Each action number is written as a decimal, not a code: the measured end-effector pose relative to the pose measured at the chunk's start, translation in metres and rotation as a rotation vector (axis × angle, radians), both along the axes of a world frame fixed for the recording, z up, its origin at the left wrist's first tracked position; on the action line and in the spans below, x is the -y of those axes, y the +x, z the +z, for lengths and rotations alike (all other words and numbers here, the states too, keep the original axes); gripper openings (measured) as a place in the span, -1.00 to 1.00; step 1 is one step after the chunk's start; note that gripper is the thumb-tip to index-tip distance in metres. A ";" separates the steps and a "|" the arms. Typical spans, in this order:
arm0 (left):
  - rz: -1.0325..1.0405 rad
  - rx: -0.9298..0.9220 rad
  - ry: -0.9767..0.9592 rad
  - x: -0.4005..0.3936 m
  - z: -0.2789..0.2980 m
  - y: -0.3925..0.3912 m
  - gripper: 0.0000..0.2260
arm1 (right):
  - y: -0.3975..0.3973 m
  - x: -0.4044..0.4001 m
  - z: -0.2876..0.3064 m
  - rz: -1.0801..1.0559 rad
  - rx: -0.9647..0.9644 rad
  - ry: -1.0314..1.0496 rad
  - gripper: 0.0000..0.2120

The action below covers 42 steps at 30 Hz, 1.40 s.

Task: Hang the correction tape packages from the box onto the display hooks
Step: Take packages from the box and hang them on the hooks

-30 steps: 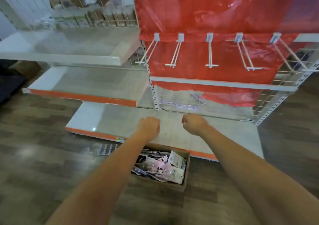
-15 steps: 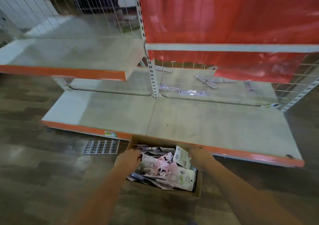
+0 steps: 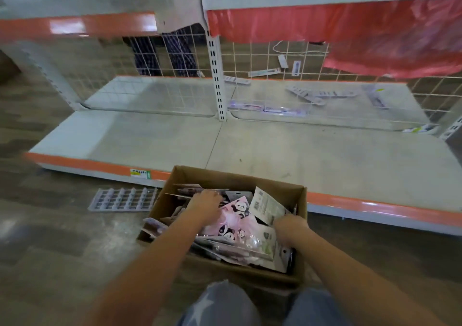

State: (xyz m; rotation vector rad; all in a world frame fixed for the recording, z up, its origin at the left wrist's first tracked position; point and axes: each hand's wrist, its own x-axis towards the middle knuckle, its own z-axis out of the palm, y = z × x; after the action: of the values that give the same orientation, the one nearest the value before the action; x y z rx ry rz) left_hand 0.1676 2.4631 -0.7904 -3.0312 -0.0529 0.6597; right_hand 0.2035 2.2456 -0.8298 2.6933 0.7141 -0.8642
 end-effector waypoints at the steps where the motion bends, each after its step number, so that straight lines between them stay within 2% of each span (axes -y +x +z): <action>1: -0.003 -0.039 0.006 0.001 -0.006 -0.001 -0.63 | -0.003 0.000 -0.004 0.020 0.034 -0.011 -0.73; 4: 0.062 -0.064 -0.022 0.003 -0.016 -0.004 -0.66 | -0.009 -0.001 -0.011 0.063 0.120 -0.031 -0.71; 7: 0.084 -0.027 -0.056 0.005 -0.017 -0.008 -0.60 | -0.013 0.001 -0.005 0.074 0.065 -0.016 -0.73; 10: 0.121 -0.010 -0.059 0.000 -0.012 -0.012 -0.44 | -0.005 0.004 0.005 -0.036 -0.095 0.163 -0.67; 13: 0.135 -0.044 0.001 -0.002 -0.004 -0.018 -0.38 | 0.010 0.010 0.025 -0.165 -0.131 0.381 -0.76; 15: 0.158 -0.058 0.035 0.000 0.001 -0.019 -0.45 | 0.020 0.015 0.041 -0.201 -0.104 0.488 -0.76; 18: 0.102 -0.082 0.164 0.007 0.011 -0.017 -0.71 | 0.034 0.016 0.059 -0.200 -0.058 0.540 -0.73; 22: 0.028 -0.104 0.224 0.013 0.023 -0.014 -0.76 | 0.047 0.011 0.085 -0.122 -0.012 0.493 -0.72; 24: 0.018 -0.104 0.164 0.009 0.031 -0.014 -0.79 | 0.052 0.007 0.101 -0.109 -0.014 0.497 -0.71; 26: 0.037 -0.104 0.060 -0.001 0.040 -0.010 -0.83 | 0.056 0.004 0.119 -0.124 -0.012 0.533 -0.79; 28: 0.093 -0.071 -0.112 -0.015 0.049 -0.006 -0.79 | 0.060 0.000 0.138 -0.161 0.004 0.585 -0.85; 30: 0.149 0.007 -0.288 -0.027 0.059 -0.004 -0.76 | 0.064 -0.005 0.153 -0.215 0.020 0.673 -0.81; 33: 0.222 0.072 -0.484 -0.038 0.062 -0.006 -0.80 | 0.070 -0.011 0.159 -0.271 0.054 0.761 -0.94; 38: 0.399 0.127 -0.687 -0.046 0.035 -0.014 -0.80 | 0.080 -0.011 0.126 -0.353 0.152 0.717 -0.87; 42: 0.582 0.241 -0.782 -0.051 0.005 -0.014 -0.89 | 0.075 -0.010 0.081 -0.346 0.059 0.653 -0.81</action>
State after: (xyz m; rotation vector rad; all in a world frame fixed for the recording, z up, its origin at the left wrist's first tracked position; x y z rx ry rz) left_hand 0.1537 2.5140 -0.7854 -3.8624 -0.9172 0.3728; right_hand 0.2781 2.2555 -0.7486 3.4879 0.6020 -0.7021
